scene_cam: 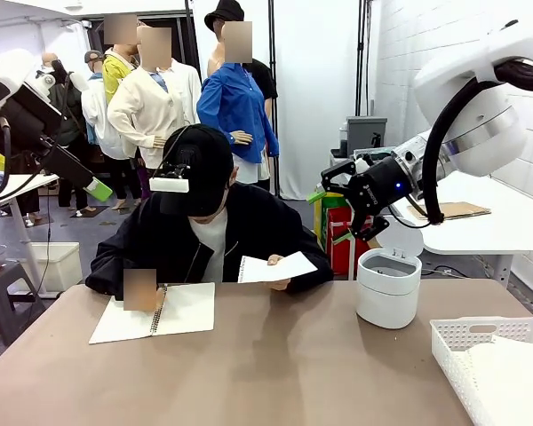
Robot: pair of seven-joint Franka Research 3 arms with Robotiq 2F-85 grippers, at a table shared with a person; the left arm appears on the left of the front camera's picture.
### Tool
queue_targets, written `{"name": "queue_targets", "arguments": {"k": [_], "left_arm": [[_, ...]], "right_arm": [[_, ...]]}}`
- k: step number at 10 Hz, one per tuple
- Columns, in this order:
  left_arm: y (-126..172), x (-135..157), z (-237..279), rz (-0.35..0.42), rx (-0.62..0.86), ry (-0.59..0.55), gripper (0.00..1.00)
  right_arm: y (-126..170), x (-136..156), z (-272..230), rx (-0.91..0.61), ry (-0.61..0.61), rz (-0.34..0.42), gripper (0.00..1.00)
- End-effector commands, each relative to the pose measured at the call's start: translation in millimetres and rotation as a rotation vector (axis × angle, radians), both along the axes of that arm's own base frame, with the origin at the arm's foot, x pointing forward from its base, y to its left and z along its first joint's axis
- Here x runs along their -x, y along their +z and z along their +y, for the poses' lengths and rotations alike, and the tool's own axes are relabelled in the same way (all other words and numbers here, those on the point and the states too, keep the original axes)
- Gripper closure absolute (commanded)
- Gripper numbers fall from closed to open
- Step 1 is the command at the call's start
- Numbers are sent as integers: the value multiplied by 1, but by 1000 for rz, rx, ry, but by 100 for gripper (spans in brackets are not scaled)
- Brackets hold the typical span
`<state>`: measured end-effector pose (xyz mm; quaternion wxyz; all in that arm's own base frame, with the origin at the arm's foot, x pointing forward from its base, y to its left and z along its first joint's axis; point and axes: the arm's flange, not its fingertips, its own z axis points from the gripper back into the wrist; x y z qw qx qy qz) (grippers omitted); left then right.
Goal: Sort the paper based on its condition.
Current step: If a person hands you a paper, place it in the Organizing basket , and if it's crumpled, put it in the Trash can.
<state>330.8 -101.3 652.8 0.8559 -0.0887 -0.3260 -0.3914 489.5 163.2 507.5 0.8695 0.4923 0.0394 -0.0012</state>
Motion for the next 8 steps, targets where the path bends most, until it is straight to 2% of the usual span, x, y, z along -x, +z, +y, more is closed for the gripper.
{"name": "queue_targets", "arguments": {"k": [1, 4, 5, 6, 8], "left_arm": [[0, 1, -1, 3, -2, 16, 0], [0, 1, -1, 3, -2, 16, 0], [0, 1, -1, 3, -2, 16, 0], [0, 1, -1, 3, -2, 16, 0], [0, 1, -1, 3, -2, 16, 0]], "right_arm": [[7, -1, 1, 3, 11, -15, 0], [4, 0, 1, 0, 3, -10, 0], [-4, -16, -7, -3, -83, 74, 0], [-16, -33, -7, -13, -105, 136, 0], [-34, -33, -3, 1, -77, 194, 0]]}}
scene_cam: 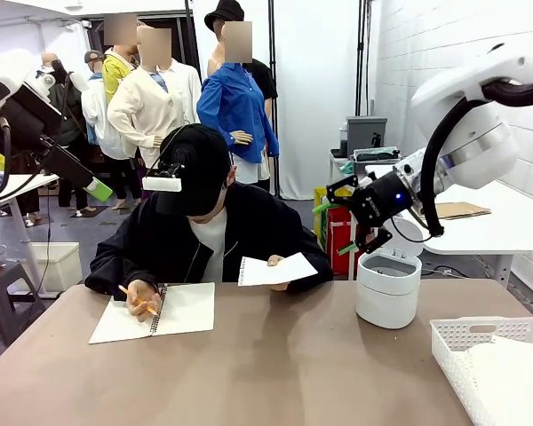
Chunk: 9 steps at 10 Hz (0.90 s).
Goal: Sort the paper based on its condition.
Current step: If a person hands you a paper, place it in the Organizing basket , and if it's crumpled, put it in the Trash can.
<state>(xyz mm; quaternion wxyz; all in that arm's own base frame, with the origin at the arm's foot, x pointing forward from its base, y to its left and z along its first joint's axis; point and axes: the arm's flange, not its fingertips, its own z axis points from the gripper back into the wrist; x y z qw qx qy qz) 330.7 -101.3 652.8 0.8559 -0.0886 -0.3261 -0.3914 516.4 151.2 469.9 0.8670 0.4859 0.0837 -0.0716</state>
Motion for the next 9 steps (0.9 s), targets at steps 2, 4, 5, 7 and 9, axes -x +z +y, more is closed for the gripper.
{"name": "queue_targets", "arguments": {"k": [2, 4, 5, 7, 9], "left_arm": [[0, 1, -1, 3, -2, 16, 0], [0, 1, -1, 3, -2, 16, 0], [0, 1, -1, 3, -2, 16, 0], [0, 1, -1, 3, -2, 16, 0], [0, 1, -1, 3, -2, 16, 0]], "right_arm": [[-17, -8, 15, -13, -6, 70, 0], [-35, -11, 26, -46, 17, 109, 0], [-42, -8, 30, -60, 25, 131, 0], [-56, -9, 44, -105, 43, 143, 0], [-64, -8, 53, -146, 63, 131, 0]]}}
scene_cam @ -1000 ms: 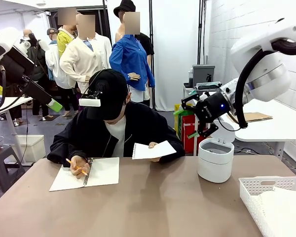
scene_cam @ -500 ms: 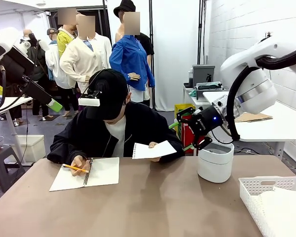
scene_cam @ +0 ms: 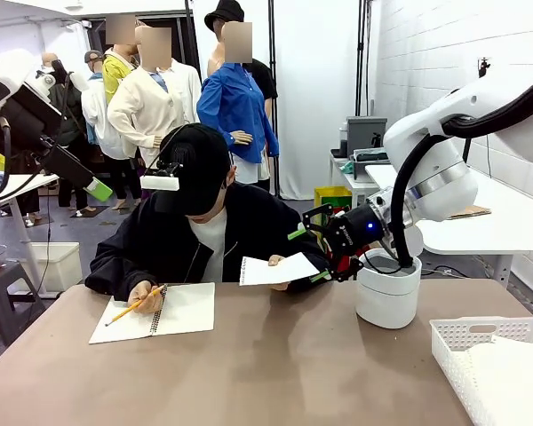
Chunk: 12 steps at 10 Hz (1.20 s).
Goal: Sort the paper based on its condition.
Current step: If a person hands you a paper, place it in the Organizing basket , and if it's crumpled, put it in the Trash can.
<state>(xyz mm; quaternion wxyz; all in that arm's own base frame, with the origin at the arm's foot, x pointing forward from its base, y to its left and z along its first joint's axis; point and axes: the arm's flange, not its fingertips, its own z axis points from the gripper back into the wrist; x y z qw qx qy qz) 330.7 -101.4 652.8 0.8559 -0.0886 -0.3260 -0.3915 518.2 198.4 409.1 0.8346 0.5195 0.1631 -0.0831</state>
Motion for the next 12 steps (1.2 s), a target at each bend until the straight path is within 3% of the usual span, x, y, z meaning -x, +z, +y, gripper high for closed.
{"name": "queue_targets", "arguments": {"k": [1, 6, 8, 12], "left_arm": [[0, 1, -1, 3, -2, 16, 0], [0, 1, -1, 3, -2, 16, 0], [0, 1, -1, 3, -2, 16, 0], [0, 1, -1, 3, -2, 16, 0]], "right_arm": [[-7, -6, 11, -65, 19, -19, 0], [-9, -10, 17, -83, 44, -56, 0], [-11, -4, 12, -57, 29, -27, 0], [-7, -6, 13, -68, 21, -22, 79]]}}
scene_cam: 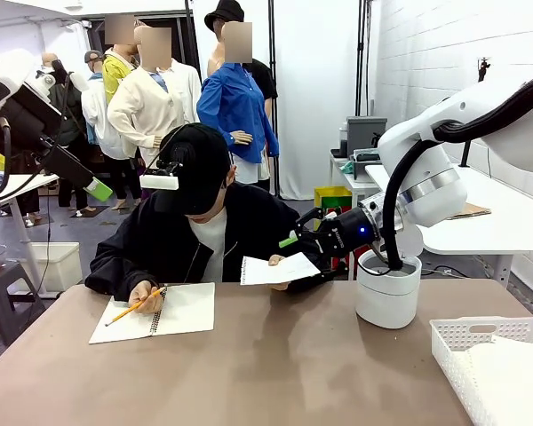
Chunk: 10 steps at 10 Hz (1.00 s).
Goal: Sort the paper based on its condition.
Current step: If a person hands you a paper, place it in the Organizing basket , and if it's crumpled, put it in the Trash can.
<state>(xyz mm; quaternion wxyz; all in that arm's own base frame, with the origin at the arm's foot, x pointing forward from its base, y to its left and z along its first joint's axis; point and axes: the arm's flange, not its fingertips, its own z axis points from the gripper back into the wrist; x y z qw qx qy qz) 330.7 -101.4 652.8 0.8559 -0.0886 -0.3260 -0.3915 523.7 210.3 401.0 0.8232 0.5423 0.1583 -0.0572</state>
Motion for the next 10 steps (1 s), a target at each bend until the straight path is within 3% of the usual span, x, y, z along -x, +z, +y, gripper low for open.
{"name": "queue_targets", "arguments": {"k": [1, 10], "left_arm": [[0, 1, -1, 3, -2, 16, 0], [0, 1, -1, 3, -2, 16, 0]], "right_arm": [[2, 0, 0, -11, -11, 16, 99], [8, 7, 0, -5, 20, -1, 100]]}}
